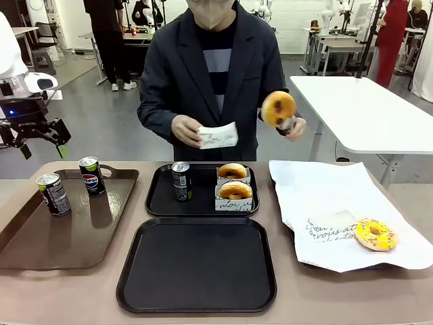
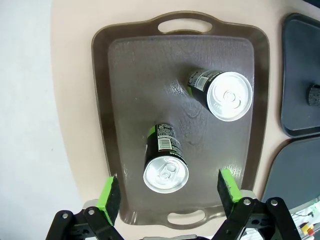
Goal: Set up donuts and drinks on trays.
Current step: Pick up one Pepsi coke from the Handle tray and place it on the Flat Tray without a Pepsi coke.
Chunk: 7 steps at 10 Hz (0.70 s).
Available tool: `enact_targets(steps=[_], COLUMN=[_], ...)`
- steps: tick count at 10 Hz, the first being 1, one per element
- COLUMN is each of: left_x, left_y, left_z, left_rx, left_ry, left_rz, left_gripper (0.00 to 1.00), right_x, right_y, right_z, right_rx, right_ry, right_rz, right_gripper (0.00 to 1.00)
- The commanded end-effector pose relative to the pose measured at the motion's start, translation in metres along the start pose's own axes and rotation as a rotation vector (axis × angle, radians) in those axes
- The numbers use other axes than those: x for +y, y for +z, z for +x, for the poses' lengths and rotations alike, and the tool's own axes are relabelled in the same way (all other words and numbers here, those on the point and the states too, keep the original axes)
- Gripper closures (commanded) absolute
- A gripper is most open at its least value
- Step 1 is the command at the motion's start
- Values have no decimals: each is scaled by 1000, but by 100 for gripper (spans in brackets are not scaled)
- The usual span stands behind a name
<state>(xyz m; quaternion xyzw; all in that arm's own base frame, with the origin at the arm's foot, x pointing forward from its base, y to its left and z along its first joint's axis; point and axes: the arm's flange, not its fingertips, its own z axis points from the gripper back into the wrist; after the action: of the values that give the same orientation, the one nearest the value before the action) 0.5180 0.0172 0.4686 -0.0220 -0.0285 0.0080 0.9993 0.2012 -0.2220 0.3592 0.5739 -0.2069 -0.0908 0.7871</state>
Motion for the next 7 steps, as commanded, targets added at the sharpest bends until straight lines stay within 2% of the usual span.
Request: enact_targets(steps=[1,5,7], left_x=[7,12,13], left_y=[-17,-33,-45], left_z=[-11,-14,-19], left_rx=[-18,-47,-27], left_ry=[-47,-88,-99], left_rz=[14,4,15], left_gripper=[0,0,0], right_x=[0,0,0], right_y=[0,0,0], right_z=[-1,-1,-1], right_rx=[-5,-5,-5], right_ry=[14,14,14], right_rz=[11,11,11], right_gripper=[0,0,0])
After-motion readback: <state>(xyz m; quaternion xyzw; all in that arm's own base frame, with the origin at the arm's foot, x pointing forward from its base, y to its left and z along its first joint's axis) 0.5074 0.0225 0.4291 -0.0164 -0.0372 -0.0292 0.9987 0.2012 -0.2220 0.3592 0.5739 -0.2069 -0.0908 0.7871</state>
